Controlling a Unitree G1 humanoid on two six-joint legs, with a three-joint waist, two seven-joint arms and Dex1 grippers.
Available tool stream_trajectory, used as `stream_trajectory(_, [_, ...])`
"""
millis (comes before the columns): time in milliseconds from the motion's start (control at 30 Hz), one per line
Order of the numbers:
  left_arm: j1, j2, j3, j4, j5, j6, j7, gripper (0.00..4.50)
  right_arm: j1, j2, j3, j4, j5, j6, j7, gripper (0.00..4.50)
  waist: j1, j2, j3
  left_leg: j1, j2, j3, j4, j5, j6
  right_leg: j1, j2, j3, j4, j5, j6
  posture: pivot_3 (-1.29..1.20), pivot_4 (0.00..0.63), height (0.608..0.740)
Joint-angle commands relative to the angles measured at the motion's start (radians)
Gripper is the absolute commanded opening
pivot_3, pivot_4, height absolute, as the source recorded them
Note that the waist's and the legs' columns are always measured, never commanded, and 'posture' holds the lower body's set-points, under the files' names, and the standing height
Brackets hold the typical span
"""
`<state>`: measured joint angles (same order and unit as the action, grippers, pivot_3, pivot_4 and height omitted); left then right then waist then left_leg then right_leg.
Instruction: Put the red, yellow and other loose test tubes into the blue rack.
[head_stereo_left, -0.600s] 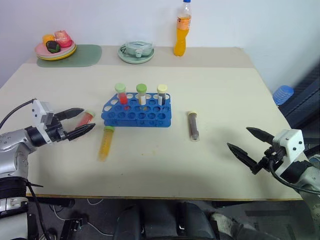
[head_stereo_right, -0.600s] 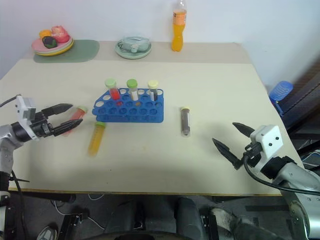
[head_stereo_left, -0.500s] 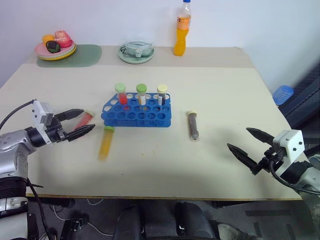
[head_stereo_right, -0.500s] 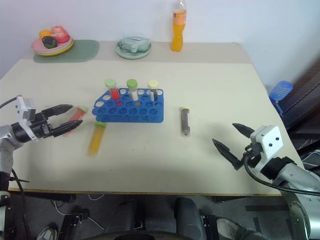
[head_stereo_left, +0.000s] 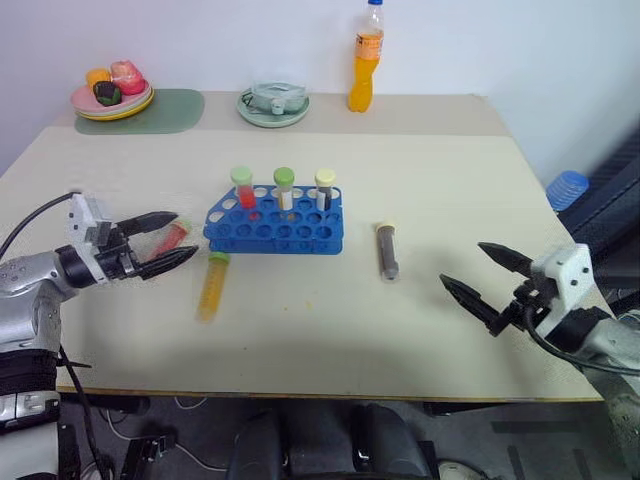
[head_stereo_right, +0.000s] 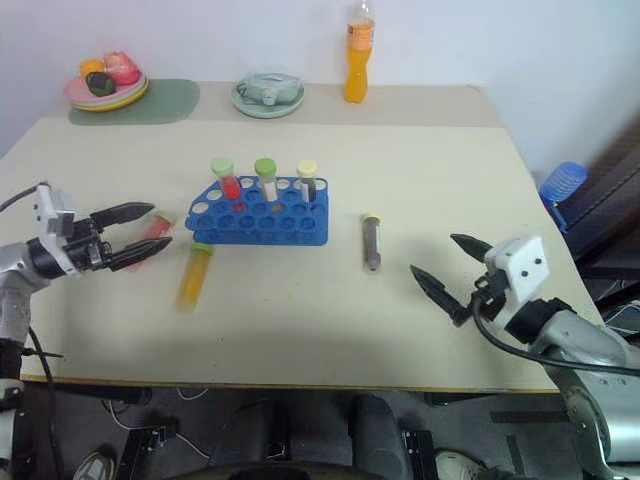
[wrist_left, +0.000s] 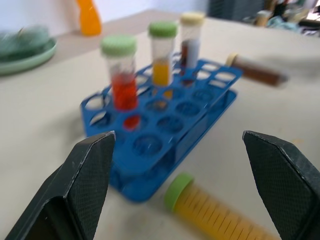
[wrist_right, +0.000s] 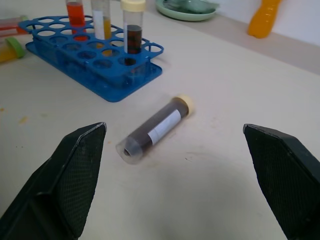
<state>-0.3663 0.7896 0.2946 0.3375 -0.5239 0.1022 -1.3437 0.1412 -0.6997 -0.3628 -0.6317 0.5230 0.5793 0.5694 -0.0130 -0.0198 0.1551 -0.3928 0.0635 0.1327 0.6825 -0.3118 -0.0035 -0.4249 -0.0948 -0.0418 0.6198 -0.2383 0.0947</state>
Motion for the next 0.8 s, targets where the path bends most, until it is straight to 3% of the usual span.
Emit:
stream_trajectory(33, [-0.023,-0.011,-0.027,-0.052,-0.005,-0.043,-0.05,4.17,-0.107,-0.043,0.044,-0.06,-0.009,0.182,-0.119,4.5,-0.001,0.0,0.0,0.0,0.0,0.0,0.0,0.0,0.0,0.0,0.0,0.0,0.0,0.0,0.0,0.0,0.15,0.74])
stream_trajectory(200, [-0.029,-0.04,-0.088,-0.088,0.028,-0.067,-0.051,4.17,-0.42,0.003,0.091,0.075,0.182,0.593,-0.19,4.5,-0.004,0.0,0.0,0.0,0.0,0.0,0.0,0.0,0.0,-0.001,0.0,0.0,0.0,0.0,-0.001,0.0,0.15,0.74])
stream_trajectory(400, [-0.036,-0.064,-0.126,-0.114,0.031,-0.056,-0.048,4.17,-0.765,0.181,0.077,0.277,0.153,1.0,-0.344,4.5,-0.001,0.0,0.0,-0.005,0.0,0.0,0.001,0.0,0.0,-0.005,0.0,0.0,0.001,0.002,0.002,0.0,0.15,0.74])
stream_trajectory(567, [-0.057,-0.081,-0.155,-0.1,0.038,-0.052,-0.062,4.17,-0.975,0.238,0.14,0.542,0.176,1.035,-0.466,4.5,-0.001,0.001,0.0,-0.016,-0.001,0.0,0.004,0.003,-0.004,-0.016,-0.001,0.0,0.008,0.002,0.003,0.0,0.15,0.74])
stream_trajectory(800, [-0.061,-0.107,-0.176,-0.099,0.04,-0.052,-0.063,4.17,-1.091,0.287,0.177,0.774,0.167,1.035,-0.571,4.5,-0.006,0.001,0.0,-0.016,-0.001,0.001,0.003,0.003,-0.005,-0.016,-0.001,0.0,0.009,0.002,0.003,0.0,0.15,0.74])
